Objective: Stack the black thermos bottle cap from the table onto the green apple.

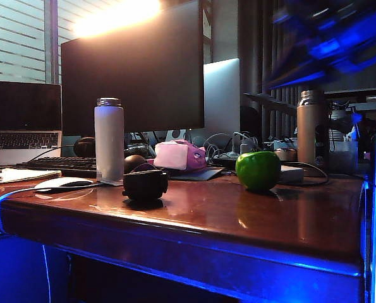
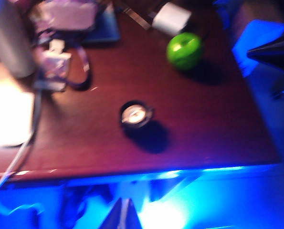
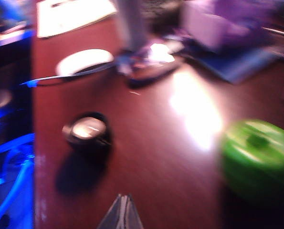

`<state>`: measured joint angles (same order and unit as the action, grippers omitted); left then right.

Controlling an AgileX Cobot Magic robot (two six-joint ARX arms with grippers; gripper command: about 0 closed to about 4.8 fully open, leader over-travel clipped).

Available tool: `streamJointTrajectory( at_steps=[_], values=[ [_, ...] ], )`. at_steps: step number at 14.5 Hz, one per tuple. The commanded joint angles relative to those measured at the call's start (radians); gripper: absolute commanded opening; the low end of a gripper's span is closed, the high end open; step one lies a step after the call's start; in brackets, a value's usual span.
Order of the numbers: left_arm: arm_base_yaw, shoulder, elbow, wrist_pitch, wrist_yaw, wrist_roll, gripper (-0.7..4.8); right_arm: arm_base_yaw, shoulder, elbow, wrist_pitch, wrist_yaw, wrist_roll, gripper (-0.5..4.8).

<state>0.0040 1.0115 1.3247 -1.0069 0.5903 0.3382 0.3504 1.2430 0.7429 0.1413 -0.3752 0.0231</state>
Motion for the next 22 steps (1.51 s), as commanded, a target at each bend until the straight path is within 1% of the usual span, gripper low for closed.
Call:
streamJointTrajectory(
  at_steps=[1, 3, 4, 5, 6, 7, 8, 9, 10, 12, 14, 16, 17, 19, 21, 22],
  values=[
    [0.0, 0.002, 0.006, 0.027, -0.063, 0.006, -0.04, 0.046, 0.038, 0.003, 0.109, -0.012, 0.032, -0.01],
    [0.0, 0.002, 0.006, 0.053, -0.053, -0.008, -0.04, 0.076, 0.062, 0.003, 0.169, -0.021, 0.035, -0.01],
    [0.0, 0.002, 0.006, 0.069, -0.042, -0.032, -0.04, 0.091, 0.092, 0.003, 0.221, -0.028, 0.021, -0.01],
    [0.0, 0.002, 0.006, 0.082, -0.034, -0.048, -0.04, 0.096, 0.133, 0.003, 0.289, -0.052, 0.002, -0.01],
    [0.0, 0.002, 0.006, 0.089, -0.026, -0.053, -0.04, 0.096, 0.182, 0.003, 0.36, -0.103, -0.001, -0.01],
    [0.0, 0.002, 0.006, 0.089, -0.026, -0.059, -0.04, 0.096, 0.233, 0.003, 0.409, -0.144, -0.006, 0.17],
    [0.0, 0.002, 0.006, 0.089, -0.026, -0.059, -0.04, 0.097, 0.279, 0.003, 0.438, -0.166, -0.029, 2.0],
    [0.0, 0.002, 0.006, 0.089, -0.026, -0.059, -0.04, 0.109, 0.321, 0.003, 0.46, -0.158, -0.033, 4.79],
    [0.0, 0.002, 0.006, 0.089, -0.026, -0.059, -0.04, 0.117, 0.357, 0.004, 0.47, -0.158, -0.033, 4.79],
    [0.0, 0.002, 0.006, 0.089, -0.026, -0.059, -0.04, 0.145, 0.413, 0.029, 0.442, -0.158, -0.077, 4.79],
    [0.0, 0.002, 0.006, 0.089, -0.025, -0.059, -0.04, 0.171, 0.469, 0.114, 0.359, -0.134, -0.168, 4.79],
    [0.0, 0.002, 0.006, 0.089, -0.025, -0.058, -0.04, 0.182, 0.533, 0.223, 0.249, -0.132, -0.216, 4.79],
    [0.0, 0.002, 0.006, 0.089, -0.025, -0.058, -0.04, 0.182, 0.573, 0.285, 0.178, -0.123, -0.223, 4.79],
    [0.0, 0.002, 0.006, 0.091, -0.025, -0.058, -0.04, 0.182, 0.632, 0.368, 0.137, -0.124, -0.252, 4.79],
    [0.0, 0.002, 0.006, 0.107, -0.025, -0.058, -0.04, 0.182, 0.672, 0.439, 0.05, -0.123, -0.274, 4.79],
    [0.0, 0.002, 0.006, 0.12, -0.025, -0.06, -0.04, 0.182, 0.685, 0.462, 0.031, -0.12, -0.301, 4.79]
  ],
)
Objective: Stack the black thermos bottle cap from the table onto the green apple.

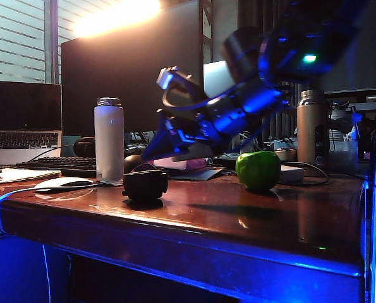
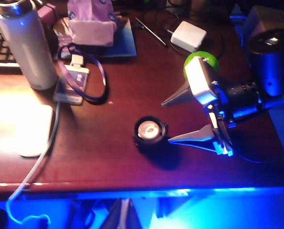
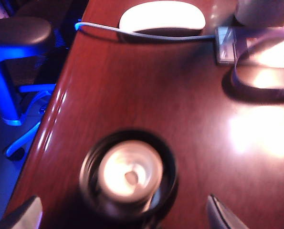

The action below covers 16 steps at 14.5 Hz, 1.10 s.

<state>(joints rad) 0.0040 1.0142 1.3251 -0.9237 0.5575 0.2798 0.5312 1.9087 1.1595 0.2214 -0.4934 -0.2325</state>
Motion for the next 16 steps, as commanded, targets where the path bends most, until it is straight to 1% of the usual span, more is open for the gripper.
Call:
streamJointTrajectory(
  at_steps=[1, 3, 6, 7, 8, 9, 15, 16],
  values=[
    [0.0, -0.001, 0.006, 0.041, 0.009, -0.008, -0.04, 0.008, 0.029, 0.061, -0.055, 0.0, -0.06, 4.79],
    [0.0, -0.001, 0.006, 0.043, 0.057, -0.038, -0.04, 0.014, 0.05, 0.086, -0.065, -0.003, -0.079, 4.79],
    [0.0, -0.001, 0.006, 0.05, 0.076, -0.052, -0.04, 0.039, 0.088, 0.126, -0.077, 0.02, -0.087, 4.79],
    [0.0, 0.001, 0.006, 0.049, 0.097, -0.052, -0.04, 0.039, 0.1, 0.144, -0.097, 0.024, -0.09, 4.79],
    [0.0, 0.002, 0.006, 0.049, 0.147, -0.082, -0.04, 0.041, 0.112, 0.161, -0.113, 0.024, -0.09, 4.79],
    [0.0, 0.003, 0.006, 0.051, 0.172, -0.097, -0.04, 0.042, 0.122, 0.175, -0.116, 0.03, -0.09, 4.79],
    [0.0, 0.003, 0.006, 0.067, 0.172, -0.097, -0.04, 0.05, 0.156, 0.197, -0.151, 0.032, -0.105, 4.79],
    [0.0, 0.003, 0.006, 0.068, 0.172, -0.097, -0.04, 0.056, 0.156, 0.197, -0.155, 0.051, -0.117, 4.79]
  ],
)
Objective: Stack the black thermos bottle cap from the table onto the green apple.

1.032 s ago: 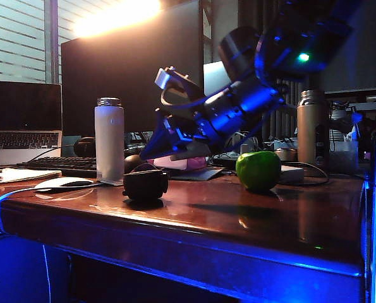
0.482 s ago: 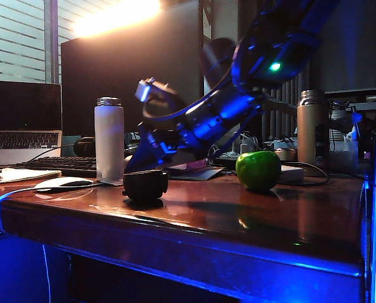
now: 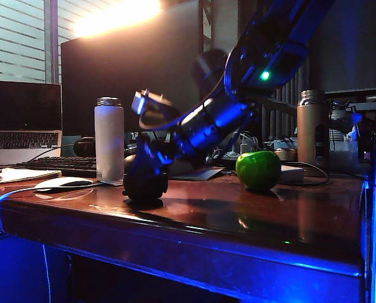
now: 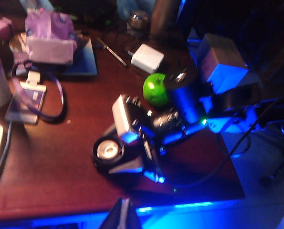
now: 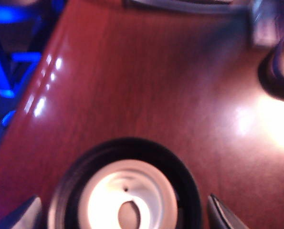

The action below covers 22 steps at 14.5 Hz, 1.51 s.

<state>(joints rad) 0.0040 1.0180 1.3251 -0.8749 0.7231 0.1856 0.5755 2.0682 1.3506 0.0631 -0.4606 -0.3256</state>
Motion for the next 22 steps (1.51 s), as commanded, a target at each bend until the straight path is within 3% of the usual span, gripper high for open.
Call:
streamJointTrajectory(
  at_steps=[1, 8, 10, 11, 14, 18, 21, 22],
  values=[
    [0.0, -0.001, 0.006, 0.019, 0.006, -0.003, -0.04, 0.015, -0.003, 0.006, 0.005, 0.025, -0.029, 4.79],
    [0.0, -0.001, 0.006, 0.019, 0.007, -0.003, -0.04, 0.026, 0.002, 0.006, 0.013, 0.082, -0.046, 4.79],
    [0.0, -0.001, 0.006, 0.018, 0.007, -0.003, -0.04, 0.03, 0.002, 0.006, 0.019, 0.084, -0.046, 3.01],
    [0.0, -0.001, 0.006, 0.018, 0.006, -0.003, -0.04, 0.031, 0.001, 0.006, 0.029, 0.085, -0.046, 2.72],
    [0.0, -0.001, 0.006, 0.017, 0.007, -0.003, -0.04, 0.032, -0.006, 0.006, 0.074, 0.093, -0.044, 2.73],
    [0.0, -0.001, 0.006, 0.018, 0.007, -0.003, -0.04, 0.03, -0.082, 0.006, 0.068, 0.249, -0.037, 2.73],
    [0.0, -0.001, 0.006, 0.018, 0.007, -0.003, -0.04, 0.029, -0.166, 0.006, 0.069, 0.514, -0.032, 2.73],
    [0.0, -0.001, 0.006, 0.018, 0.007, -0.003, -0.04, 0.028, -0.19, 0.006, 0.083, 0.608, 0.022, 2.73]
  ],
)
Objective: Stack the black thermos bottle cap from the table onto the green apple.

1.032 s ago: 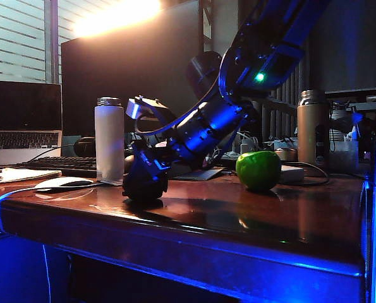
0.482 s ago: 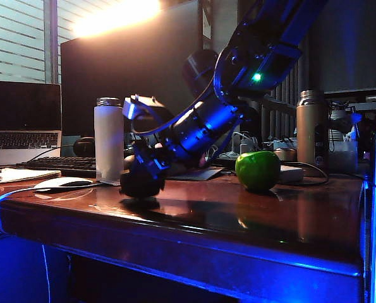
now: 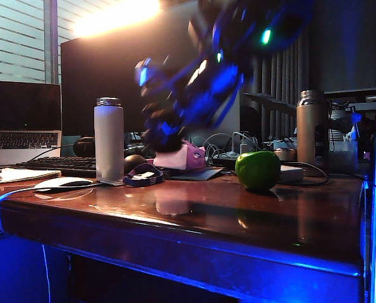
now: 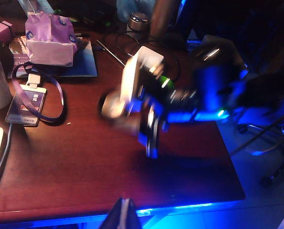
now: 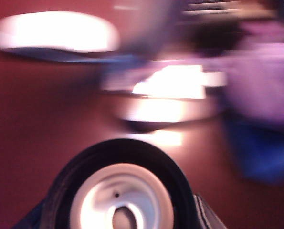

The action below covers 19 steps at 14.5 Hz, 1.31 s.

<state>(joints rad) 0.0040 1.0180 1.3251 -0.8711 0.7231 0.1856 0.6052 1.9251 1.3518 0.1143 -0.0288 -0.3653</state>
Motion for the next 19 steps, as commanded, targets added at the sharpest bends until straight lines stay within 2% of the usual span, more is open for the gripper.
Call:
streamJointTrajectory(
  at_steps=[1, 7, 10, 11, 13, 16, 17, 19],
  values=[
    [0.0, -0.001, 0.006, 0.014, 0.007, -0.007, -0.04, -0.008, -0.079, 0.005, 0.04, 0.285, 0.088, 2.73],
    [-0.001, -0.001, 0.006, 0.02, 0.007, -0.011, -0.04, -0.14, -0.14, 0.005, -0.075, 0.258, 0.082, 2.73],
    [-0.002, 0.0, 0.006, 0.022, 0.007, -0.022, -0.04, -0.218, -0.161, 0.005, -0.112, 0.182, 0.091, 2.73],
    [-0.013, 0.0, 0.006, 0.024, 0.006, -0.022, -0.04, -0.258, -0.173, 0.005, -0.112, 0.129, 0.114, 2.73],
    [-0.044, 0.0, 0.006, 0.047, 0.006, -0.031, -0.04, -0.363, -0.192, 0.005, -0.116, -0.068, 0.188, 2.73],
    [-0.088, 0.011, 0.006, 0.07, -0.006, -0.067, -0.04, -0.479, -0.193, 0.005, -0.119, -0.436, 0.309, 2.73],
    [-0.093, 0.018, 0.006, 0.073, -0.006, -0.067, -0.04, -0.502, -0.193, 0.005, -0.124, -0.526, 0.328, 2.73],
    [-0.094, 0.047, 0.006, 0.103, -0.005, -0.09, -0.04, -0.511, -0.193, 0.004, -0.153, -0.55, 0.328, 2.73]
  ],
)
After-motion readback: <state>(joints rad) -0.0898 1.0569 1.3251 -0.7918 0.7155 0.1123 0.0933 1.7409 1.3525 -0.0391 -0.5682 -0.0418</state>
